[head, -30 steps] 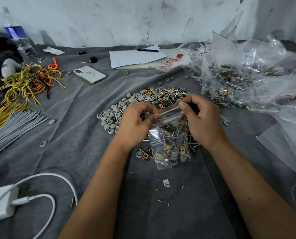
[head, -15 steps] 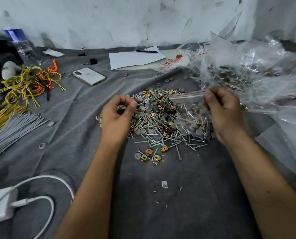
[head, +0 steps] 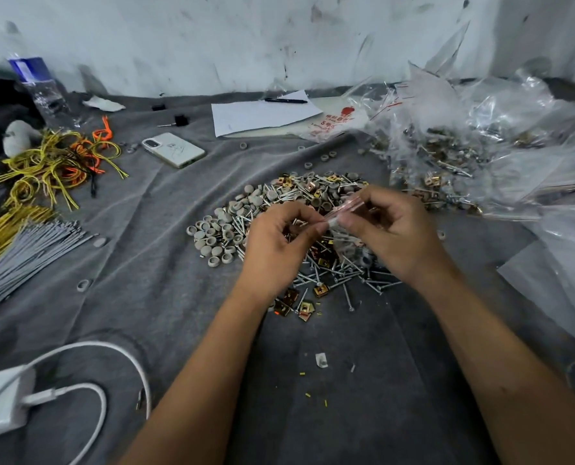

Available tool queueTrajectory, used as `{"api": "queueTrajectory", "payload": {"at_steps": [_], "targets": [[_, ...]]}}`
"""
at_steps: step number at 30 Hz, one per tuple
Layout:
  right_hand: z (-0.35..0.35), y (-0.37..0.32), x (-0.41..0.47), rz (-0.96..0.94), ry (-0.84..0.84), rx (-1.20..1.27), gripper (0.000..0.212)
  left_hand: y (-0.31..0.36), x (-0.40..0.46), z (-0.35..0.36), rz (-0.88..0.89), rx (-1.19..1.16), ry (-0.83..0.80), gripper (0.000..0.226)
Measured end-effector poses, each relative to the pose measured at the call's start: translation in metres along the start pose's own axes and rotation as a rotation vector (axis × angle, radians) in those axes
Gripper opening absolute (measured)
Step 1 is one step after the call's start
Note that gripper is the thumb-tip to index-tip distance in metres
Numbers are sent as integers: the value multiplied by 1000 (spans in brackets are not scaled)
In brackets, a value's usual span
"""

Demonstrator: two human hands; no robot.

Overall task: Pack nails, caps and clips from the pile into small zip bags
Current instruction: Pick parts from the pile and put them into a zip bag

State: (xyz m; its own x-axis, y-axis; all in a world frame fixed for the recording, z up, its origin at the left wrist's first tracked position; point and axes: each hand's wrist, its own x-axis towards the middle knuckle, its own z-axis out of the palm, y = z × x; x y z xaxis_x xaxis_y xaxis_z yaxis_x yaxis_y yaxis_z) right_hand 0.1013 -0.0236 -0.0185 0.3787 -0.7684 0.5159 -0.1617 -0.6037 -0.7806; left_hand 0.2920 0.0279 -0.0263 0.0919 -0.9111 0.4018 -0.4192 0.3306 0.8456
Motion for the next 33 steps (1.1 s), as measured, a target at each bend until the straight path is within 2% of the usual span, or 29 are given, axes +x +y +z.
{"api": "queueTrajectory", "payload": {"at_steps": [3,5,9,16,20,23,26,28,31,33], "targets": [[1,0,1,-25,58,-32,10,1,0,1,0,1,-35,8],[-2,1,1,5,80,-9,7,2,1,0,7,22,-43,11],[-7,4,0,65,84,19,9,-2,3,-1,31,39,-38,6],[-12,-1,-1,21,184,132,15,-6,3,-2,23,54,-19,7],[-13,-4,-1,64,198,307,10,-3,1,5,-14,-102,13,8],[-15,-6,-1,67,222,417,15,3,-3,13,-38,-270,-24,9],[-20,-4,-2,89,221,351,14,7,-5,14,-14,-258,-7,10],[-22,-2,-3,165,138,263,8,9,-3,14,2,-235,77,12],[-23,4,-2,218,14,49,12,17,5,19,7,-302,218,23],[-25,7,-1,206,24,10,18,22,13,24,-8,-361,255,20]]}}
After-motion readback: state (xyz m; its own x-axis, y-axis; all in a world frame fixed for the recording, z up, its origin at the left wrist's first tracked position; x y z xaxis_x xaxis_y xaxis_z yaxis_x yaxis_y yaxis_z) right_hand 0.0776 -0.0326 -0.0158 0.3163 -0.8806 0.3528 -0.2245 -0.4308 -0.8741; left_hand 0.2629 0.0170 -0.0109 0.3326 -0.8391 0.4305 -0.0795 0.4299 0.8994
